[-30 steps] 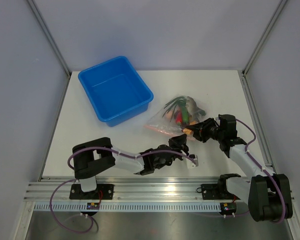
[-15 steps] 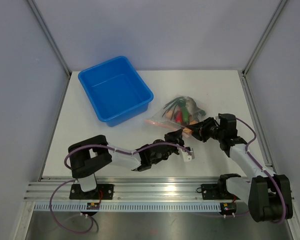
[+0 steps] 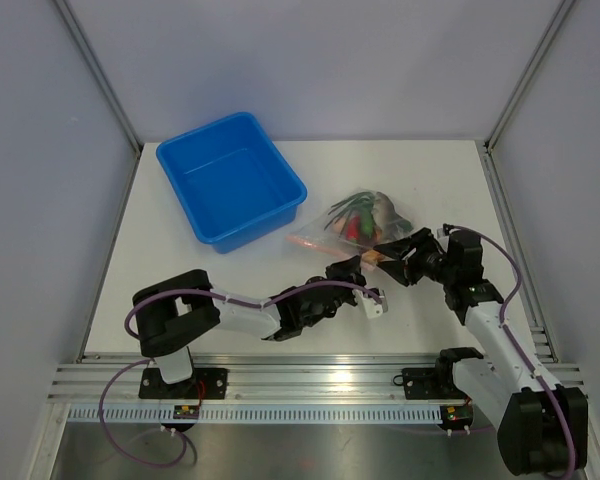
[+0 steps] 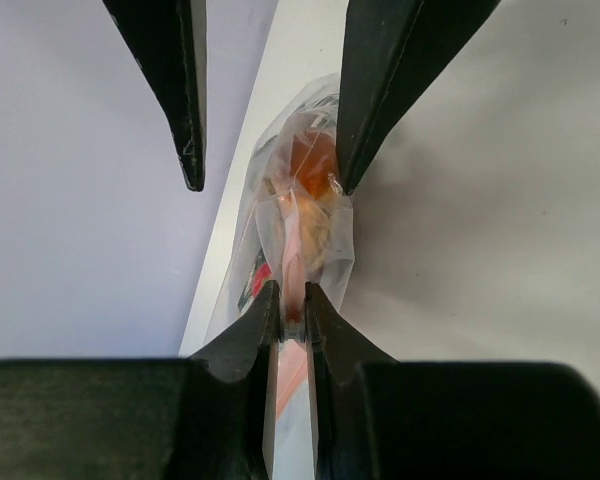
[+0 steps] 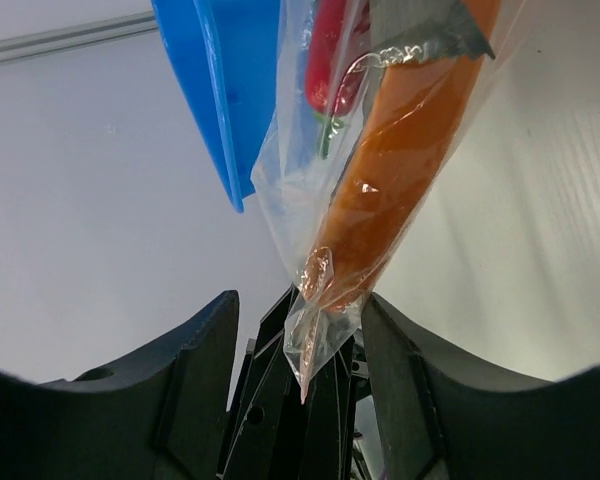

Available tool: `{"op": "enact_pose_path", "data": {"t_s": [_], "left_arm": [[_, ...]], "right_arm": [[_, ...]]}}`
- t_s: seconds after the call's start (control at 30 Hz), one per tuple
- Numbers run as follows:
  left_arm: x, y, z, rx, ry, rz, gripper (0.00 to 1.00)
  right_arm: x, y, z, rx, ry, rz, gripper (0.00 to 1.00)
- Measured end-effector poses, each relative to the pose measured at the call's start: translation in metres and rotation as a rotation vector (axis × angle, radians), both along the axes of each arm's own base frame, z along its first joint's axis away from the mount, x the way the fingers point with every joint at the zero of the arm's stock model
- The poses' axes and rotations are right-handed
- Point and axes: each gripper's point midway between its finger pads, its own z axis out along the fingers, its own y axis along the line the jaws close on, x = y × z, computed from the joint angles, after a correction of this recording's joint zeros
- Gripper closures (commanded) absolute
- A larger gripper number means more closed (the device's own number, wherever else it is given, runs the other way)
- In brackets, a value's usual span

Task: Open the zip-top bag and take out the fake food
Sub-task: Unzip the zipper food storage bag at the center of the board.

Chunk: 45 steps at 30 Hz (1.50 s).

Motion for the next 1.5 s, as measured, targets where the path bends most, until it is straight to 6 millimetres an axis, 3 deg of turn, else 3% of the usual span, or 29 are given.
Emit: {"op": "enact_pose_path", "data": {"t_s": [0.13, 0.37, 0.7, 0.9, 1.03, 1.13, 1.43, 1.5], "left_arm": [[0.003, 0.0, 0.004, -0.011, 0.001, 0.021, 1.0], [0.004, -0.002, 0.006, -0.02, 0.018, 0.032, 1.0], [0.005, 0.0, 0.003, -0.015, 0.029, 0.041, 1.0], [0.007, 0.001, 0.005, -0.016, 0.033, 0.059, 1.0], [0.01, 0.003, 0.005, -0.017, 0.032, 0.071, 1.0], [0.009, 0.002, 0.008, -0.023, 0.031, 0.068, 1.0], [0.009, 0.003, 0.009, -0.025, 0.029, 0.07, 1.0], [0.009, 0.002, 0.01, -0.028, 0.028, 0.068, 1.0]], "right_arm": [[-0.003, 0.001, 0.006, 0.019, -0.011, -0.001, 0.42], [-0.011, 0.004, -0.001, 0.064, 0.028, 0.009, 0.45], [-0.022, 0.015, 0.016, 0.108, -0.013, 0.04, 0.54], [-0.028, 0.035, 0.004, 0.108, 0.031, 0.091, 0.74], [-0.025, 0.036, -0.002, 0.104, 0.049, 0.086, 0.77], [-0.024, 0.037, -0.002, 0.1, 0.047, 0.083, 0.9], [-0.024, 0.035, -0.001, 0.089, 0.035, 0.075, 0.93], [-0.024, 0.034, 0.0, 0.08, 0.029, 0.071, 0.8]]}}
